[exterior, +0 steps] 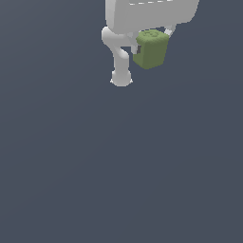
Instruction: Pick up the object and move it to a goal position.
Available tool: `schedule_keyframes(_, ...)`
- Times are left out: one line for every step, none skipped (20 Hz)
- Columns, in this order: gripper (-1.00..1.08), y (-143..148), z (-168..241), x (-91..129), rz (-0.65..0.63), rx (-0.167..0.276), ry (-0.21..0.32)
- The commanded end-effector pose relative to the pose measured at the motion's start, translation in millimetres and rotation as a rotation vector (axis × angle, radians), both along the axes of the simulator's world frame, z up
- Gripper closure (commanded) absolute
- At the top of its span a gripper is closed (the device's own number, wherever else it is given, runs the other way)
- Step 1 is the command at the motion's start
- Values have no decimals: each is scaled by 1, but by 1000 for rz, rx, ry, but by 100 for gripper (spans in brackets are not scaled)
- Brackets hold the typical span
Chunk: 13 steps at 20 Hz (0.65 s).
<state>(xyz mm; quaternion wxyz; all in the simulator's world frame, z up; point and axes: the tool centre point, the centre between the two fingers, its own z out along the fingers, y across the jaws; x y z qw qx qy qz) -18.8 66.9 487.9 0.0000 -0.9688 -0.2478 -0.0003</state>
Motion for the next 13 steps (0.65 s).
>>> schedule_keyframes(108, 2, 8, 2, 0, 0, 1)
schedule_keyframes(108, 2, 10, 3, 0, 0, 1)
schedule_keyframes(108, 3, 13, 3, 0, 0, 1)
schedule_keyframes(108, 3, 14, 4, 0, 0, 1)
schedule_keyframes(108, 3, 16, 4, 0, 0, 1)
schedule_keyframes(108, 3, 17, 5, 0, 0, 1)
schedule_keyframes(108, 4, 18, 5, 0, 0, 1)
schedule_keyframes(108, 4, 19, 5, 0, 0, 1)
schedule_keyframes(108, 4, 20, 5, 0, 0, 1)
schedule_keyframes(108, 4, 20, 5, 0, 0, 1)
schedule_keyframes(108, 4, 20, 6, 0, 0, 1)
schedule_keyframes(108, 4, 19, 6, 0, 0, 1)
schedule_keyframes(108, 4, 19, 6, 0, 0, 1)
